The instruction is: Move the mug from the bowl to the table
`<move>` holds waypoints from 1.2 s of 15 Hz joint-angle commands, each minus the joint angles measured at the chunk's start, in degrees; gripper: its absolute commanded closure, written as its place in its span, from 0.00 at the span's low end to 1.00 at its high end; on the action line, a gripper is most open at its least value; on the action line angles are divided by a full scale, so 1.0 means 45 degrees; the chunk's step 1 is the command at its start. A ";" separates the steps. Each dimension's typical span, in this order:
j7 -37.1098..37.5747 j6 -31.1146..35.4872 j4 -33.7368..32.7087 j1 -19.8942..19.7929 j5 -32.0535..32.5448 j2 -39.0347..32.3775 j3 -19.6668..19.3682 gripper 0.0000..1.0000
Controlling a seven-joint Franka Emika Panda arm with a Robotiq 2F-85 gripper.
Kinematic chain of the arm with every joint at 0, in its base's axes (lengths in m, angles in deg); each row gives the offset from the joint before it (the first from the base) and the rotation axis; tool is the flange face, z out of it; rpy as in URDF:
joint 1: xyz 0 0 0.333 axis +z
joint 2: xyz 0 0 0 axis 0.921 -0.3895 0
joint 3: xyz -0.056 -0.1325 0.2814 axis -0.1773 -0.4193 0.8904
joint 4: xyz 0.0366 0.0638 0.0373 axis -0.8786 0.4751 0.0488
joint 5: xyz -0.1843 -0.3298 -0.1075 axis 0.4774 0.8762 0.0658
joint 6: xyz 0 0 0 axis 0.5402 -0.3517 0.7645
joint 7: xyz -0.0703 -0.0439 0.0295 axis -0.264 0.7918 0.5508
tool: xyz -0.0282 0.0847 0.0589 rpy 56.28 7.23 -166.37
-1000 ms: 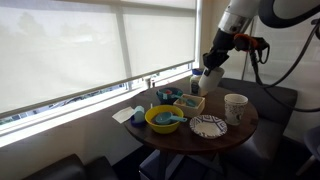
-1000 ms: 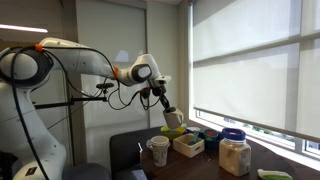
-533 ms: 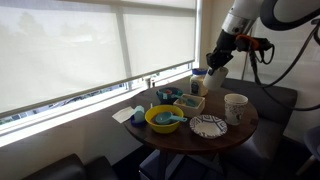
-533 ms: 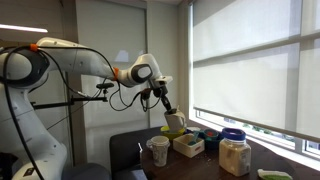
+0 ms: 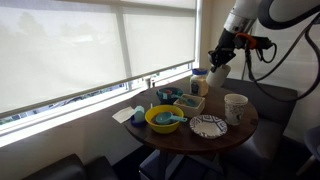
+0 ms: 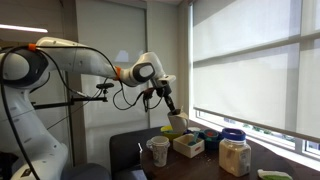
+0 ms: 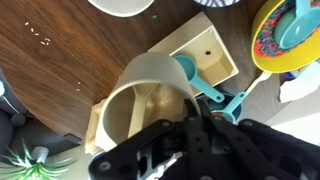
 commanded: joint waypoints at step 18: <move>0.2027 -0.0136 -0.0407 -0.1298 -0.1549 -0.2893 -0.3114 0.99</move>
